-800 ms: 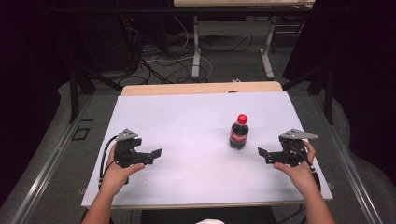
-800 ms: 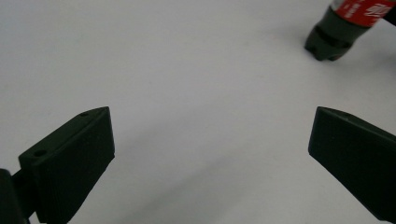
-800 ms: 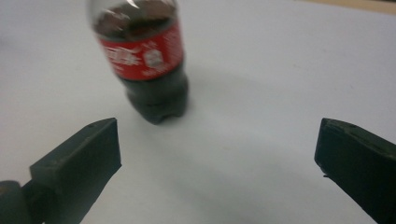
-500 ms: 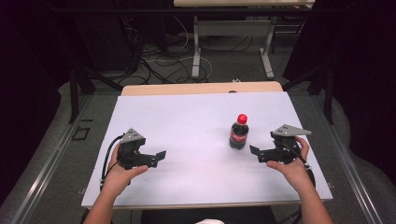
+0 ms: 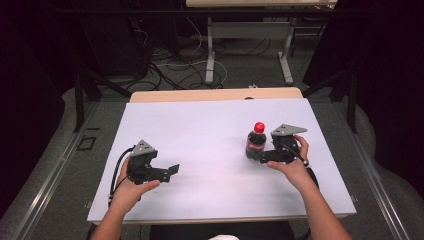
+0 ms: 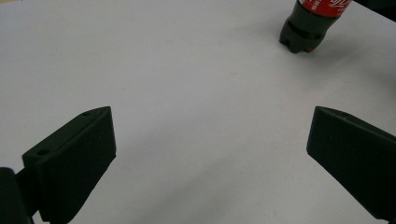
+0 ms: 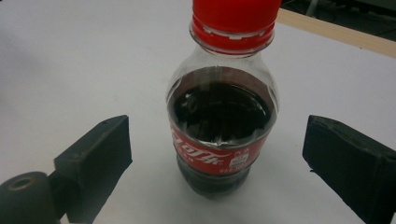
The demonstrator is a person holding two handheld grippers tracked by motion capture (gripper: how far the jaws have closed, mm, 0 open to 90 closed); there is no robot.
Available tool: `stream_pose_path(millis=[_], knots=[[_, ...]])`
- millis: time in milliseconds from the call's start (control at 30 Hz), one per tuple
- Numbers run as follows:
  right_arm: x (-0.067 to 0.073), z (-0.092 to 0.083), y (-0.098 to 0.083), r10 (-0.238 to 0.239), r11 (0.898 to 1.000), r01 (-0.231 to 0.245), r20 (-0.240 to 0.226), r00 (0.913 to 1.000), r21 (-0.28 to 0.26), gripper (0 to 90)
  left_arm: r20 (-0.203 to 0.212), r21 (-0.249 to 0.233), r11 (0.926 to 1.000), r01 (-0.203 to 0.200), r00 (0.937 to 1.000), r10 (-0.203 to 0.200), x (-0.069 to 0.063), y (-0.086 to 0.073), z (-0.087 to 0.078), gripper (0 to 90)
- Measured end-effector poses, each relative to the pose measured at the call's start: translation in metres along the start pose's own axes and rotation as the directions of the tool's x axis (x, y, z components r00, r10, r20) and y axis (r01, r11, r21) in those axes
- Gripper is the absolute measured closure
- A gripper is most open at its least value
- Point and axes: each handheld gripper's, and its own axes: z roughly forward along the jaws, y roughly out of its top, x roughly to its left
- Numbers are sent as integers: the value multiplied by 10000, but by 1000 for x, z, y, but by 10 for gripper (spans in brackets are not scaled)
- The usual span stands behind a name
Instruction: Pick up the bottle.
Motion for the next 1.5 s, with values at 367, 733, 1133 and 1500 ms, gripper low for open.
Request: stream_pose_path(millis=[367,733,1133,1500], knots=[[-3,28,2,179,9998,-176,-261,9995,130,162,49,170,9996,243,9997,-244,5,-3,1,16],[-3,38,3,-71,9998,73,-109,9999,161,238,-12,79,9992,382,9993,-382,8,-4,-1,15],[-1,37,3,-572,9978,583,-361,9977,315,298,-27,-32,9988,490,9988,-491,7,-2,-2,24],[37,16,8,-1626,9856,1681,-1776,9706,160,299,178,-72,9997,235,9996,-234,-2,7,-3,45]])
